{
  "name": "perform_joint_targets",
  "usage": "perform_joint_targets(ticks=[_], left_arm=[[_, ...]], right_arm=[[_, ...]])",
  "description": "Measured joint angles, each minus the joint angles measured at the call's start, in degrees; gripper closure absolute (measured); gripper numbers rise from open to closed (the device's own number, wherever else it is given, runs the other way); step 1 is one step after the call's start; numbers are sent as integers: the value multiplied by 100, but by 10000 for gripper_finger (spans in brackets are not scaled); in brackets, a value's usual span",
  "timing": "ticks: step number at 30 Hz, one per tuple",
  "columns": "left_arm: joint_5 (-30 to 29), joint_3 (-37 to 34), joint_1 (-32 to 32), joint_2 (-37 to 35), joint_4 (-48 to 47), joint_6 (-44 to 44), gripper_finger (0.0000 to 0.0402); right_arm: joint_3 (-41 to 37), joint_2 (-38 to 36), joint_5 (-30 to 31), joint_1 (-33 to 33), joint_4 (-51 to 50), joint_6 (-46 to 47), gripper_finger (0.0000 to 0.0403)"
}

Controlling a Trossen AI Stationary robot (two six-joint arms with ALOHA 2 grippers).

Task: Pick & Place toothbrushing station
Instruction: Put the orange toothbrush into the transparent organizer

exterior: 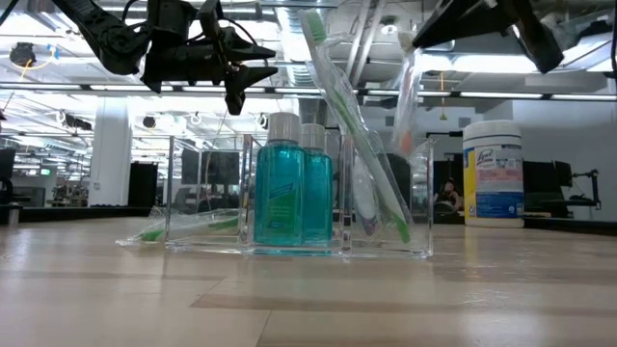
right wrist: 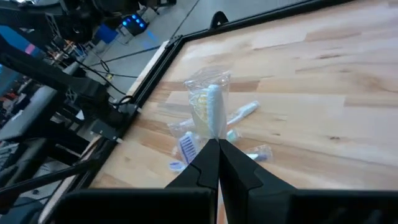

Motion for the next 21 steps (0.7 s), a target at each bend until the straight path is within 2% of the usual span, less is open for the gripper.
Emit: perform_joint_targets(ticks=[3, 10, 17, 21], left_arm=[[1, 0, 0, 0, 0, -66, 279], [2, 0, 0, 0, -10, -112, 279], [12, 2, 0, 0, -3, -133, 279], [100, 2, 0, 0, -2, -129, 279]], right_arm=[[-7, 60, -101, -129, 193, -338, 403], [9, 599, -415, -460, 1501, -1287, 403], [2, 1076, -592, -500, 2526, -1697, 403], [5, 1142, -587, -420, 2652, -1713, 403]])
